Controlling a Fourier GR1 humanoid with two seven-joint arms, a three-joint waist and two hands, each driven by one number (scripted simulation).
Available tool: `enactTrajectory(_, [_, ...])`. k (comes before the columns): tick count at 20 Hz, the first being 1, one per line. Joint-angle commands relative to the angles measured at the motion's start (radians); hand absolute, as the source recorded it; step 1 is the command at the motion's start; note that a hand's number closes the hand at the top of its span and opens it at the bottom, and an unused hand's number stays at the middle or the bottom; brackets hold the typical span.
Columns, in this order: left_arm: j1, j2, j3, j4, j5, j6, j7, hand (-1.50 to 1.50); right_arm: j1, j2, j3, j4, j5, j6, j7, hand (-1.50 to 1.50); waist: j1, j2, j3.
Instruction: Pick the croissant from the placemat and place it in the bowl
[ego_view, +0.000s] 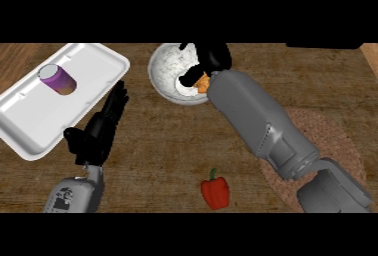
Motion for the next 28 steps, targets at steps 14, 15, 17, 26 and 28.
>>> enactTrajectory(14, [0.025, 0.007, 0.019, 0.029, -0.008, -0.006, -0.03, 0.0, 0.018, -0.019, -0.305, -0.082, -0.195, -0.063, -0.282, -1.5, -0.032, -0.015, 0.0])
enactTrajectory(15, [0.054, -0.006, 0.027, 0.068, 0.002, -0.005, -0.093, 0.0, 0.006, -0.051, -0.338, -0.085, -0.225, -0.025, -0.298, -1.5, -0.029, -0.013, -0.001])
enactTrajectory(17, [0.024, 0.02, 0.045, -0.016, 0.019, -0.012, 0.016, 0.0, 0.084, -0.048, -0.344, -0.138, -0.234, -0.015, -0.32, -1.5, -0.038, -0.019, 0.0])
enactTrajectory(26, [0.092, -0.019, 0.008, -0.035, -0.018, 0.016, -0.043, 0.0, 0.279, -0.15, -0.374, -0.41, -0.308, 0.225, -0.295, -1.5, -0.052, -0.025, 0.0])
enactTrajectory(28, [0.035, -0.013, 0.032, 0.005, -0.008, 0.013, -0.01, 0.0, 0.326, -0.126, -0.375, -0.426, -0.299, 0.221, -0.315, -1.5, -0.048, -0.021, 0.0])
